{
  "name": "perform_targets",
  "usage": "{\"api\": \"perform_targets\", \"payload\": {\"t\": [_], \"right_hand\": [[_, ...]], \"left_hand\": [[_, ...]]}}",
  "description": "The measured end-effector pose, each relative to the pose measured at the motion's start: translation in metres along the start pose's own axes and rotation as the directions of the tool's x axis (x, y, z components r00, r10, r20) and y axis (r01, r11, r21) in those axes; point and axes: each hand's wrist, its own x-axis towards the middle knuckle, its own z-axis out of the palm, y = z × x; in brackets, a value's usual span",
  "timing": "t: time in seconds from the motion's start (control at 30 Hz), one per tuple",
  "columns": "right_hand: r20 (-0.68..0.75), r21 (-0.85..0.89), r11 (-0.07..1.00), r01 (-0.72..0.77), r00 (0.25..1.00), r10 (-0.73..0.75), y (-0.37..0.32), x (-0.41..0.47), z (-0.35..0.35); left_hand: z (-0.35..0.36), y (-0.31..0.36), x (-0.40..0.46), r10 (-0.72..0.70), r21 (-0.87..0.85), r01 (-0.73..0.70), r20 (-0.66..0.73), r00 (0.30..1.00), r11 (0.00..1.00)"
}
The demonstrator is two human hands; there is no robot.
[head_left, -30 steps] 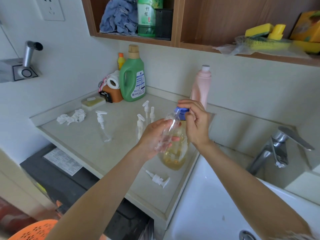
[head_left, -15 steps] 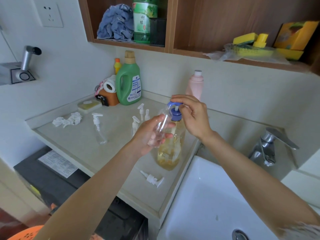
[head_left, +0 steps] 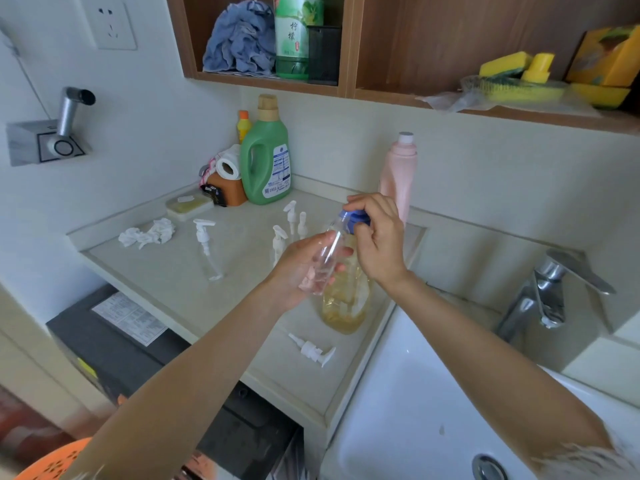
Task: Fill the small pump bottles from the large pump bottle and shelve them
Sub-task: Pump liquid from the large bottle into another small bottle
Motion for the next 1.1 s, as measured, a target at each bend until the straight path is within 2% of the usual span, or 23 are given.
{"api": "perform_targets", "payload": {"t": [0.07, 0.2, 0.3, 0.33, 0.4, 0.47, 0.53, 0.6, 0.7, 0.77, 0.8, 0.87, 0.97, 1.1], "right_hand": [[0.036, -0.014, 1.0, -0.027, 0.999, 0.028, -0.006, 0.006, -0.005], [0.134, -0.046, 0.999, -0.011, 0.991, 0.017, -0.014, 0.017, -0.023], [0.119, -0.037, 0.999, 0.014, 0.993, -0.009, -0.019, 0.019, -0.034], [0.097, -0.015, 1.0, 0.003, 0.995, -0.001, -0.023, 0.018, -0.036], [0.068, 0.083, 0.994, -0.065, 0.996, 0.059, -0.036, 0.017, -0.038], [0.102, 0.22, 0.961, -0.168, 0.984, 0.149, -0.052, 0.012, -0.037], [0.189, 0.323, 0.908, -0.267, 0.958, 0.214, -0.065, 0.004, -0.034], [0.328, 0.381, 0.847, -0.37, 0.911, 0.25, -0.074, -0.002, -0.032], [0.606, 0.413, 0.695, -0.589, 0.747, 0.273, -0.084, -0.005, -0.033], [0.692, 0.425, 0.614, -0.665, 0.676, 0.253, -0.088, -0.004, -0.034], [0.697, 0.431, 0.599, -0.674, 0.671, 0.253, -0.09, -0.003, -0.034], [0.658, 0.445, 0.608, -0.658, 0.701, 0.277, -0.092, -0.004, -0.033], [0.521, 0.411, 0.74, -0.532, 0.803, 0.289, -0.091, -0.01, -0.033], [0.443, 0.34, 0.818, -0.464, 0.846, 0.296, -0.09, -0.007, -0.04]], "left_hand": [[-0.002, 0.002, -0.004, 0.011, 0.051, -0.012, 0.008, 1.0, 0.999], [-0.008, 0.011, -0.011, 0.151, 0.216, -0.14, -0.034, 0.988, 0.966], [-0.011, 0.026, -0.017, 0.235, 0.307, -0.216, -0.025, 0.972, 0.927], [-0.011, 0.033, -0.021, 0.236, 0.261, -0.227, -0.002, 0.972, 0.938], [-0.016, 0.047, -0.028, 0.199, 0.031, -0.204, 0.125, 0.972, 0.978], [-0.024, 0.06, -0.032, 0.244, -0.184, -0.196, 0.295, 0.924, 0.963], [-0.03, 0.072, -0.035, 0.3, -0.246, -0.217, 0.383, 0.874, 0.945], [-0.03, 0.084, -0.037, 0.32, -0.214, -0.247, 0.445, 0.836, 0.945], [-0.03, 0.094, -0.039, 0.338, -0.153, -0.302, 0.478, 0.811, 0.941], [-0.028, 0.097, -0.041, 0.35, -0.098, -0.345, 0.457, 0.818, 0.933], [-0.025, 0.098, -0.042, 0.355, -0.051, -0.371, 0.439, 0.825, 0.927], [-0.017, 0.101, -0.047, 0.347, 0.072, -0.402, 0.383, 0.856, 0.913], [-0.001, 0.099, -0.053, 0.358, 0.25, -0.444, 0.325, 0.875, 0.86], [0.012, 0.096, -0.06, 0.369, 0.369, -0.459, 0.291, 0.883, 0.808]]}}
